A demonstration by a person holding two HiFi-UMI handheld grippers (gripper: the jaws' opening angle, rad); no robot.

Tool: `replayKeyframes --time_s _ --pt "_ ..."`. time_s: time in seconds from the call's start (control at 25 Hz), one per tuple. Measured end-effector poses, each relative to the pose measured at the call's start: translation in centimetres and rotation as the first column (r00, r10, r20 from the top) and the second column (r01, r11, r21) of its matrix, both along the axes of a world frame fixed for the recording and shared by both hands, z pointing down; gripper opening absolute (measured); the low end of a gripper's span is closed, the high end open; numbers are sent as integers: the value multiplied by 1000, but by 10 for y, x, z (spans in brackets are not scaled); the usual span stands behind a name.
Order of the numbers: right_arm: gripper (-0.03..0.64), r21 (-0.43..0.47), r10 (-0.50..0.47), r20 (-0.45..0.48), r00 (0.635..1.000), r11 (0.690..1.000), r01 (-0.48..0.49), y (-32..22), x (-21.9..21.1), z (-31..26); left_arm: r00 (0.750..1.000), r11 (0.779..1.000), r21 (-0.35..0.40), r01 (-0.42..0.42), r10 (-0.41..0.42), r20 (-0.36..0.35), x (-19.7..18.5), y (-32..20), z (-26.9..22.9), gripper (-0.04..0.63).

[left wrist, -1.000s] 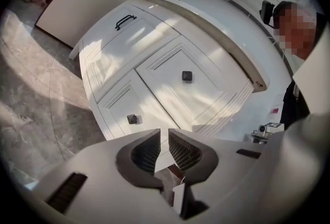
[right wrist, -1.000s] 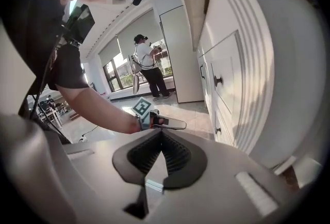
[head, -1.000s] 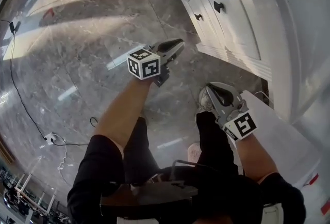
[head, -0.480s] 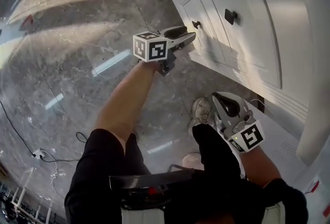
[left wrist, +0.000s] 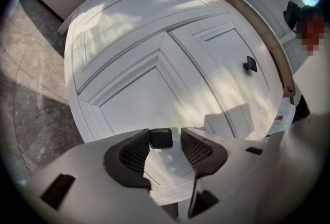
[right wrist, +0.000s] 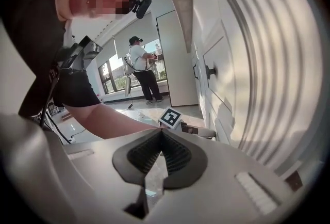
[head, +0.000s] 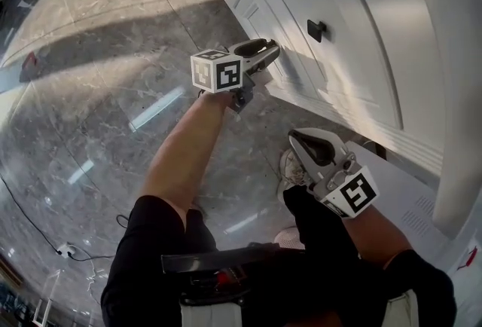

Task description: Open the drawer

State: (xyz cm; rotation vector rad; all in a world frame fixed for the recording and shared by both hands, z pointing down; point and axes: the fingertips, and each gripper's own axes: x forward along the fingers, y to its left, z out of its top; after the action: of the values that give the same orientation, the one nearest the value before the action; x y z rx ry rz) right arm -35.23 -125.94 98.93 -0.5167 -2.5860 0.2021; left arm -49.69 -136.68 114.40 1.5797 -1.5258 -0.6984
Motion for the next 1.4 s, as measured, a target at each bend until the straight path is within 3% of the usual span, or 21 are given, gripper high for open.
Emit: replayKeyframes --time_s 0.04,0.12,0.8,1.0,1.4 --pt "2 -2 -1 1 1000 1000 1 1 1 0 1000 1000 -6 2 -2 3 -1 -1 1 192" --pt "2 -8 4 4 1000 1000 -4 1 2 -1 1000 1000 -15 11 -11 11 -6 -2 3 126" --pt "2 -30 24 -15 1000 999 -25 6 5 5 999 999 -41 -29 30 21 -5 22 4 121" --pt "2 -28 -14 22 1000 1000 15 19 -5 -1 999 998 -58 -32 33 16 -4 37 5 121" --pt "2 5 -40 2 999 999 40 26 -7 2 999 998 -63 -26 27 17 -4 63 5 121"
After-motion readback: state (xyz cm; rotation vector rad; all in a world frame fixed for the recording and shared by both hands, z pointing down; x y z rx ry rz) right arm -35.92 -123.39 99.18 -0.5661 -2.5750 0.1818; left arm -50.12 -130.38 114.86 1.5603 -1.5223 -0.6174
